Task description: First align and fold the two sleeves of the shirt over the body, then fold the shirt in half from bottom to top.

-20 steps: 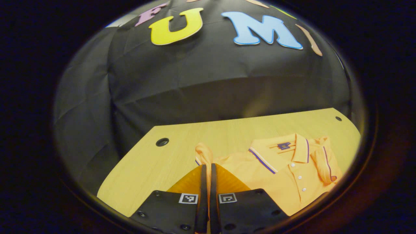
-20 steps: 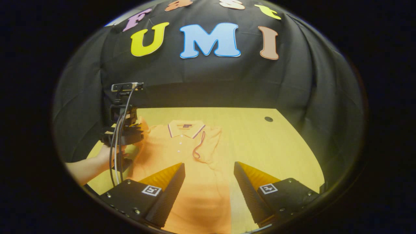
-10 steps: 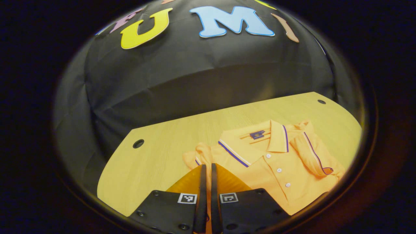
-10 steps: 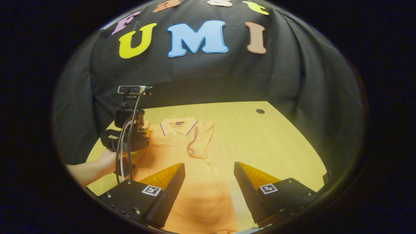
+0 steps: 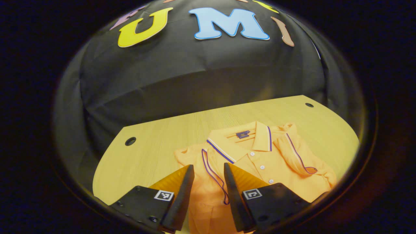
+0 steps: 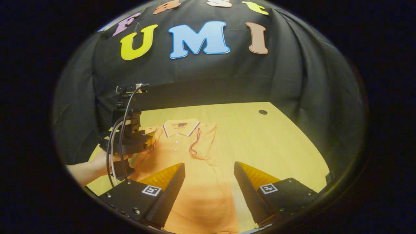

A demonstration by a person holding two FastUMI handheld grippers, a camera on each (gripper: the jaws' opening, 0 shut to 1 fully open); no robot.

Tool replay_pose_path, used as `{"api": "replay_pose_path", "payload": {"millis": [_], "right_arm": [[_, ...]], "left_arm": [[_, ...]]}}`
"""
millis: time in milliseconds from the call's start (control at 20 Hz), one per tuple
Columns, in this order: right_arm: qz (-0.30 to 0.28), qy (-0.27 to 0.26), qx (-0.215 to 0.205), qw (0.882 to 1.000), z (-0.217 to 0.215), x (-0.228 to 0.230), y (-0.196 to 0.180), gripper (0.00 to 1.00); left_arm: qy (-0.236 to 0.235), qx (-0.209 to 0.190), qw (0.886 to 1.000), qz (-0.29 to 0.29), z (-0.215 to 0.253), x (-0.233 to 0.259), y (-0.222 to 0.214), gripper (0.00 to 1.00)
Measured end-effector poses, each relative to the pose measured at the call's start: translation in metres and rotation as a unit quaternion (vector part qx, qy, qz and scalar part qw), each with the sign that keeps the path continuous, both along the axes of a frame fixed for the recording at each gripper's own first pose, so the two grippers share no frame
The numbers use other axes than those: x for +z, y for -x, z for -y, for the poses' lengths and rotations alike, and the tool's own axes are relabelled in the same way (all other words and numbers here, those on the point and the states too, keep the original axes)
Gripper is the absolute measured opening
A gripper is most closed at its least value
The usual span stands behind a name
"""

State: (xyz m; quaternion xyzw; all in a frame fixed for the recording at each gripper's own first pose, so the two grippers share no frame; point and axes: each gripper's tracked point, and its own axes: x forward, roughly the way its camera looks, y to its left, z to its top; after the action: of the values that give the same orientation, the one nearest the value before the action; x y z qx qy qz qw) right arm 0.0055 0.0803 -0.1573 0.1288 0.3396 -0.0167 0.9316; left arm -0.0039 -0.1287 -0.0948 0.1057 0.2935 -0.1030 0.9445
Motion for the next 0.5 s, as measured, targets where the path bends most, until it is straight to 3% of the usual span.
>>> {"api": "replay_pose_path", "payload": {"millis": [50,150,350,500], "right_arm": [[0.000,0.003,0.003,1.000,0.002,-0.002,0.003,0.94],[-0.003,0.001,0.007,1.000,0.004,-0.004,0.010,0.94],[-0.006,0.006,0.013,1.000,0.010,-0.015,0.024,0.94],[-0.017,0.008,0.020,1.000,0.012,-0.025,0.042,0.94]], "left_arm": [[0.007,0.001,1.000,-0.002,0.002,0.002,0.008,0.77],[0.011,0.001,1.000,0.000,0.004,0.008,0.021,0.89],[0.022,-0.001,1.000,0.001,0.007,0.022,0.059,0.99],[0.019,-0.007,1.000,0.004,0.004,0.031,0.091,0.96]]}}
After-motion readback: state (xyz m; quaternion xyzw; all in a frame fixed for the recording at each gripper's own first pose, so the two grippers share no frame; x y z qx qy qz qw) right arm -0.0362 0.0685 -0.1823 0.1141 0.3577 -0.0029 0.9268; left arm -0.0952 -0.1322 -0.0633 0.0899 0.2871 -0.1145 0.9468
